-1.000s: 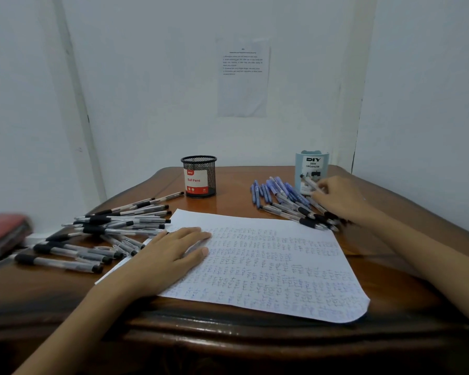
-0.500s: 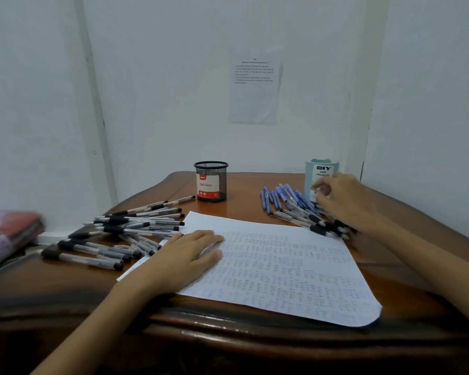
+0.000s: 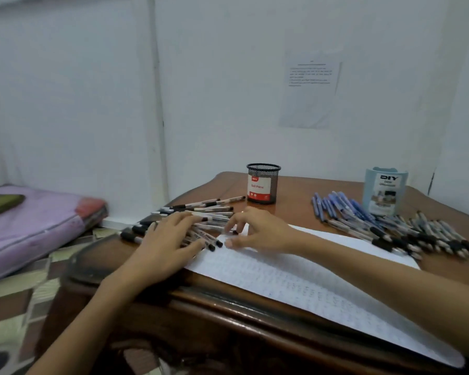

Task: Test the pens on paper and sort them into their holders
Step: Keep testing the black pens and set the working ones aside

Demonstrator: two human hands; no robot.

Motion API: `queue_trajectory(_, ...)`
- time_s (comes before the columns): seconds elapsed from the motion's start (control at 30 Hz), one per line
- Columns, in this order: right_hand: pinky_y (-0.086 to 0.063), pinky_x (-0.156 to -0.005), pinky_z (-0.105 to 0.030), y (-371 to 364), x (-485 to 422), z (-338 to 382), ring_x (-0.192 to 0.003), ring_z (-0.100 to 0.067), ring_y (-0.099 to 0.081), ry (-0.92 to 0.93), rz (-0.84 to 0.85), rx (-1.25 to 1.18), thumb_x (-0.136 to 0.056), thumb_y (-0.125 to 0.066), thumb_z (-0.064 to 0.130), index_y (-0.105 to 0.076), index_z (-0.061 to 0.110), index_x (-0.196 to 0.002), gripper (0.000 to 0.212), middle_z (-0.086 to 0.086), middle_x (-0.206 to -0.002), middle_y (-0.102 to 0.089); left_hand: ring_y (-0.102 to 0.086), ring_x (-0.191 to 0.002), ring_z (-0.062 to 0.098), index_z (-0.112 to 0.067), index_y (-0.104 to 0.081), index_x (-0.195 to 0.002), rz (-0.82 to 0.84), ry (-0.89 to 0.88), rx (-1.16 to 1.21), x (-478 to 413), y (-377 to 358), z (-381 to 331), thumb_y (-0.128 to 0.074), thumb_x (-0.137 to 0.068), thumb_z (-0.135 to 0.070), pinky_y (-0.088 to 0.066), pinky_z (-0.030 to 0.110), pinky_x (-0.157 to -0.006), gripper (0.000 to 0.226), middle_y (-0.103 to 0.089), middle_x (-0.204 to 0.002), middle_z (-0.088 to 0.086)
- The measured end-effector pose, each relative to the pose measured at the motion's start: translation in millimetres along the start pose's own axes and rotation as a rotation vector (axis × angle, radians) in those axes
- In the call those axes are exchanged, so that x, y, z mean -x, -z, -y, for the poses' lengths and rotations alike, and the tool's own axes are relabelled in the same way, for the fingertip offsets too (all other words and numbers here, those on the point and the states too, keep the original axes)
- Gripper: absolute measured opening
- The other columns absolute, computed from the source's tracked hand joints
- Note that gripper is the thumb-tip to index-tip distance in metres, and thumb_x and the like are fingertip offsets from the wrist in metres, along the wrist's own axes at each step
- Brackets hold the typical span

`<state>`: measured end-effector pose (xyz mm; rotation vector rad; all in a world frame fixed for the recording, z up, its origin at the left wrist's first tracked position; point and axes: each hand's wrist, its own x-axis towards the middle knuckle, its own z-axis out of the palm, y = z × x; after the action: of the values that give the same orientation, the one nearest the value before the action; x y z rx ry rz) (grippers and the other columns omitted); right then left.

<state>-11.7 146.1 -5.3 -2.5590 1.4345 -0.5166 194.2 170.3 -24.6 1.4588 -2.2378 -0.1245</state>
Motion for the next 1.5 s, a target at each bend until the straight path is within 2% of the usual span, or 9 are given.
queue_trajectory(0.23, -0.042, -0.072, -0.021, -9.1, -8.4, -8.9, -0.078, 0.0, -0.044, -0.076, -0.122, -0.02, -0.081, -0.066, 0.044, -0.051, 0.026, -0.103, 0.032, 0.007, -0.107, -0.045, -0.005, -0.143, 0.008, -0.034, -0.02, -0.146, 0.087, 0.074, -0.183, 11.2, -3.7, 6.7, -0.028, -0.096, -0.054, -0.001, 0.042, -0.117, 0.054, -0.006, -0.157, -0.009)
queue_trajectory(0.4, -0.049, -0.09, -0.035, -9.7, -10.6, -11.9, -0.092, -0.006, -0.05, -0.068, -0.149, -0.112, -0.079, -0.07, 0.042, -0.033, 0.031, -0.134, 0.068, 0.005, -0.123, -0.045, -0.009, -0.143, 0.008, -0.036, -0.021, -0.145, 0.096, 0.08, -0.163, 13.3, -1.9, 5.9, -0.013, -0.073, -0.065, -0.001, 0.041, -0.117, 0.078, -0.008, -0.156, -0.011)
queue_trajectory(0.47, -0.049, -0.091, -0.036, -9.2, -12.4, -10.4, -0.092, -0.007, -0.054, -0.067, -0.114, -0.06, -0.082, -0.067, 0.041, -0.036, 0.032, -0.137, 0.064, 0.003, -0.128, -0.047, -0.01, -0.142, 0.008, -0.036, -0.022, -0.144, 0.084, 0.071, -0.141, 13.5, -2.3, 6.3, -0.009, -0.068, -0.07, -0.001, 0.04, -0.117, 0.085, -0.009, -0.156, -0.011)
queue_trajectory(0.6, -0.046, -0.079, -0.022, -14.2, -8.4, -6.3, -0.085, -0.006, -0.053, -0.064, -0.173, -0.09, -0.087, -0.063, 0.034, -0.062, 0.025, -0.109, 0.024, 0.006, -0.111, -0.052, -0.003, -0.143, 0.008, -0.034, -0.022, -0.144, 0.087, 0.064, -0.139, 11.8, -3.2, 8.9, -0.013, -0.073, -0.068, 0.0, 0.04, -0.117, 0.08, -0.006, -0.157, -0.01)
queue_trajectory(0.73, -0.038, -0.063, -0.012, -14.0, -4.0, -9.0, -0.079, -0.005, -0.054, -0.09, -0.227, -0.259, -0.087, -0.063, 0.029, -0.066, 0.026, -0.097, 0.011, 0.012, -0.102, -0.058, -0.003, -0.143, 0.007, -0.031, -0.022, -0.145, 0.088, 0.06, -0.152, 10.7, -4.4, 10.9, -0.027, -0.094, -0.058, 0.001, 0.04, -0.117, 0.057, -0.005, -0.157, -0.011)
queue_trajectory(0.9, -0.04, -0.045, -0.011, -4.1, 1.0, -9.1, -0.066, -0.005, -0.054, -0.199, -0.308, -0.606, -0.093, -0.054, 0.02, -0.063, 0.009, -0.105, 0.019, 0.007, -0.086, -0.059, -0.003, -0.144, 0.01, -0.036, -0.023, -0.144, 0.094, 0.066, -0.115, 11.0, -4.5, 11.0, -0.023, -0.086, -0.064, 0.001, 0.039, -0.117, 0.064, -0.006, -0.157, -0.007)
queue_trajectory(1.07, -0.04, -0.033, -0.015, 38.5, 20.3, -18.0, -0.044, -0.009, -0.055, -0.399, -0.612, -1.089, -0.098, -0.045, 0.019, -0.056, 0.01, -0.09, 0.016, -0.006, -0.079, -0.068, -0.019, -0.14, 0.01, -0.036, -0.037, -0.138, -0.015, 0.005, -0.032, 14.3, -0.7, 2.9, -0.043, -0.096, -0.039, -0.007, 0.042, -0.117, 0.042, -0.02, -0.153, -0.009)
queue_trajectory(1.3, -0.04, -0.033, -0.013, 63.0, 74.1, -73.6, -0.036, -0.005, -0.046, -0.532, -0.7, -1.27, -0.097, -0.046, 0.027, -0.052, 0.011, -0.082, 0.023, -0.005, -0.063, -0.056, -0.037, -0.128, 0.007, -0.033, -0.047, -0.131, 0.015, -0.191, 0.076, -1.8, -10.1, -52.0, -0.05, -0.094, -0.035, -0.032, 0.031, -0.109, 0.038, -0.03, -0.148, -0.01)
queue_trajectory(1.5, -0.035, -0.034, -0.013, 98.6, 88.0, -86.7, -0.037, -0.001, -0.041, -0.377, -0.63, -1.203, -0.097, -0.045, 0.022, -0.047, 0.014, -0.12, 0.024, -0.003, -0.074, -0.049, -0.017, -0.14, 0.012, -0.032, -0.036, -0.14, 0.264, -0.272, 0.04, -26.7, -39.4, -105.6, -0.041, -0.096, -0.045, -0.015, 0.036, -0.115, 0.046, -0.016, -0.155, -0.008)
